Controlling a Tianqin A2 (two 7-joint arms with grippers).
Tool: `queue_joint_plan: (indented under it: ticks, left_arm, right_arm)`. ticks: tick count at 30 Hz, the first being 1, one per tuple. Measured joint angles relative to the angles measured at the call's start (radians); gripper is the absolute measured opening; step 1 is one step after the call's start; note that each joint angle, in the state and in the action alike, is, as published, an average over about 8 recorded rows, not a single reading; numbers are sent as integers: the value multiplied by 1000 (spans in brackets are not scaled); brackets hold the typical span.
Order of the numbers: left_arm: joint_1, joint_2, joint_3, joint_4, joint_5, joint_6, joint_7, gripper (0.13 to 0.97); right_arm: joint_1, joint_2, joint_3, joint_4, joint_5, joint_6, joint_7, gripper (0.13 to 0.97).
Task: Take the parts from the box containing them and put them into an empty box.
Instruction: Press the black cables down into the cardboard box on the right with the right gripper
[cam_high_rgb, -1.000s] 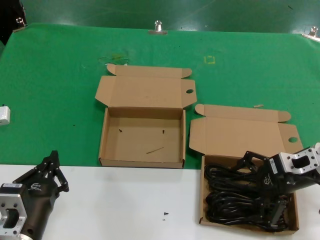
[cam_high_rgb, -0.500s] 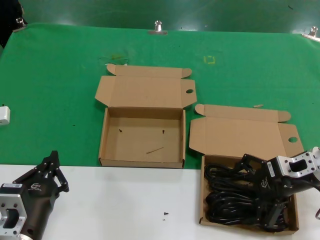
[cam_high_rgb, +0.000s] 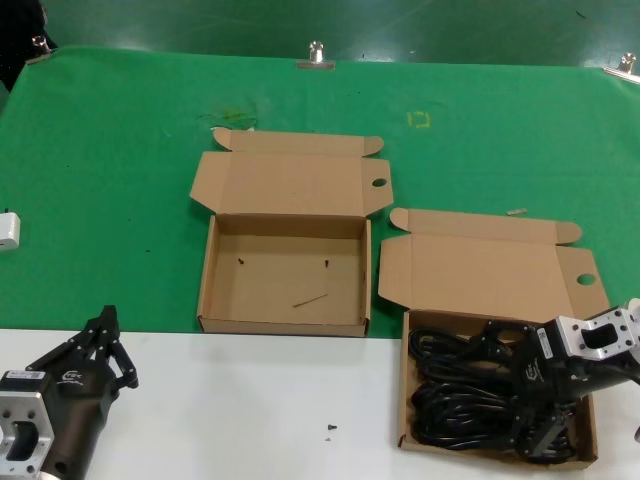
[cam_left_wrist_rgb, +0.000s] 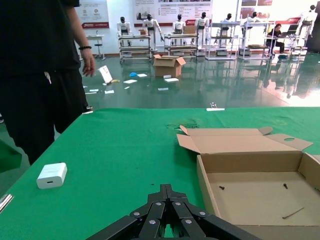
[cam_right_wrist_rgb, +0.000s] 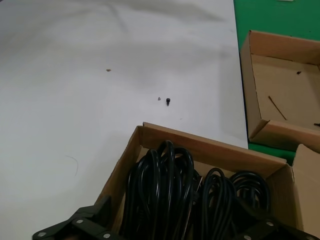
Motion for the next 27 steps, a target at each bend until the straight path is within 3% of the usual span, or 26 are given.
queue_joint_plan:
  ticks: [5,14,22,27]
  left_arm:
    - [5,0,0,0,0,0,0,139]
    - [11,0,0,0,0,0,0,139]
    - [11,0,0,0,0,0,0,139]
    - [11,0,0,0,0,0,0,139]
  right_arm:
    - [-4,3,3,8,0,0,4,832]
    - [-11,11,8,29,0,3,14,665]
    - [-20,18,11,43,0,10,18,449]
    - [-28,23,11,55,-1,11,21,428]
